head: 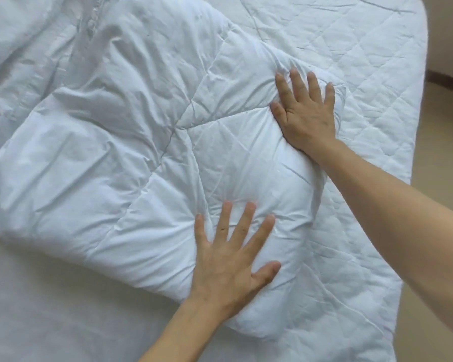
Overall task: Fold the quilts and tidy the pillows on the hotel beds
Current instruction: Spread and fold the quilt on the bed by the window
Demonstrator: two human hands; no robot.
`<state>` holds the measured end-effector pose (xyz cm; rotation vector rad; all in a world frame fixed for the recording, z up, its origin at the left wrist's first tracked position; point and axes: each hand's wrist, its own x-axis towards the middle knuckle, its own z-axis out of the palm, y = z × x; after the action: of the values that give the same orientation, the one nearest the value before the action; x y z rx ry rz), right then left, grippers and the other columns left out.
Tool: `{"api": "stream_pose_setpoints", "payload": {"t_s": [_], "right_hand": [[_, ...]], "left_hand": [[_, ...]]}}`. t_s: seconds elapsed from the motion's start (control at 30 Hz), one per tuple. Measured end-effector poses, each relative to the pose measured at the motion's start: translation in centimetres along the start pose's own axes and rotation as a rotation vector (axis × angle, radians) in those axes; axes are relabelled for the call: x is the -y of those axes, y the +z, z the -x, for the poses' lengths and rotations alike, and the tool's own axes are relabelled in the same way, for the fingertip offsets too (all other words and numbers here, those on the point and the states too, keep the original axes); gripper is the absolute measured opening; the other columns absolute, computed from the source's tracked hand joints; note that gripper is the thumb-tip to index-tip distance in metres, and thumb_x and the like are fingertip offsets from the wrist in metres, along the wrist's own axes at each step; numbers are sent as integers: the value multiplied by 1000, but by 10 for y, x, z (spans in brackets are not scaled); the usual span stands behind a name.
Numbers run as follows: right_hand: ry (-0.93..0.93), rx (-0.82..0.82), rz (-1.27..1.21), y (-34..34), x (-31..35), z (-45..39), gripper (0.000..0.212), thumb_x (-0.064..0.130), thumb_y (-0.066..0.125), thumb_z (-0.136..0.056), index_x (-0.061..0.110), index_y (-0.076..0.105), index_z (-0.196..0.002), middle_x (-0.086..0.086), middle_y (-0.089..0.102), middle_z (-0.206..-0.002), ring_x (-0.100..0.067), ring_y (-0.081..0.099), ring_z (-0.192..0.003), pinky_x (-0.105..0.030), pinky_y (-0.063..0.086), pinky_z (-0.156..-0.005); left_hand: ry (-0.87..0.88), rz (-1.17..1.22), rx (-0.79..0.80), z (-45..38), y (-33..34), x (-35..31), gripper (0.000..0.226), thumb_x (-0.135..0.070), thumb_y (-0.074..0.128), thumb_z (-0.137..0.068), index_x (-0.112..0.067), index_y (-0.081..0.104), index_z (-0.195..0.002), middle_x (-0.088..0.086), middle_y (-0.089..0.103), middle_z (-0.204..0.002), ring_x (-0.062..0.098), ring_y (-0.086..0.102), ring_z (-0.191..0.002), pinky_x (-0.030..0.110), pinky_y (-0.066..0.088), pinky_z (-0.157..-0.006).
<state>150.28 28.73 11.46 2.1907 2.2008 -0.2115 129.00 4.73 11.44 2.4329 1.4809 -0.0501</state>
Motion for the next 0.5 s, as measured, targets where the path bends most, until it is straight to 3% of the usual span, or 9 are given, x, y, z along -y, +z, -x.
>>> {"api": "stream_pose_setpoints", "payload": {"t_s": [0.17,0.3,0.43,0.5], "right_hand": [[131,-49,-112,4,46,39,70,62,13,-101,30,2,-163,-5,-8,-172,-32,-13,-157,-62,-8,-122],[166,-131,-65,31,81,38,73,60,13,-99,25,3,-163,-10,-5,-171,-34,-8,-157,-64,-5,-122],[192,-202,-27,40,83,31,69,57,17,-103,25,5,-163,-10,-2,-172,-34,-5,-158,-64,-4,-122],[191,-197,-27,43,82,32,69,57,17,-104,26,4,-164,-8,-2,-172,-33,-6,-158,-62,-5,-123]], "left_hand": [[-42,-149,-112,-53,-48,99,68,-65,12,-101,-33,32,-157,2,26,-166,37,23,-152,67,12,-116],[-81,-335,-236,-138,-95,207,62,-64,17,-101,-41,21,-158,0,16,-169,38,10,-155,65,3,-117],[-172,-241,-299,-174,-103,265,60,-63,22,-103,-42,15,-158,-2,10,-170,39,4,-155,75,6,-113],[-197,-206,-308,-163,-89,276,60,-63,23,-103,-42,14,-159,-3,7,-170,38,4,-155,73,9,-114]]}}
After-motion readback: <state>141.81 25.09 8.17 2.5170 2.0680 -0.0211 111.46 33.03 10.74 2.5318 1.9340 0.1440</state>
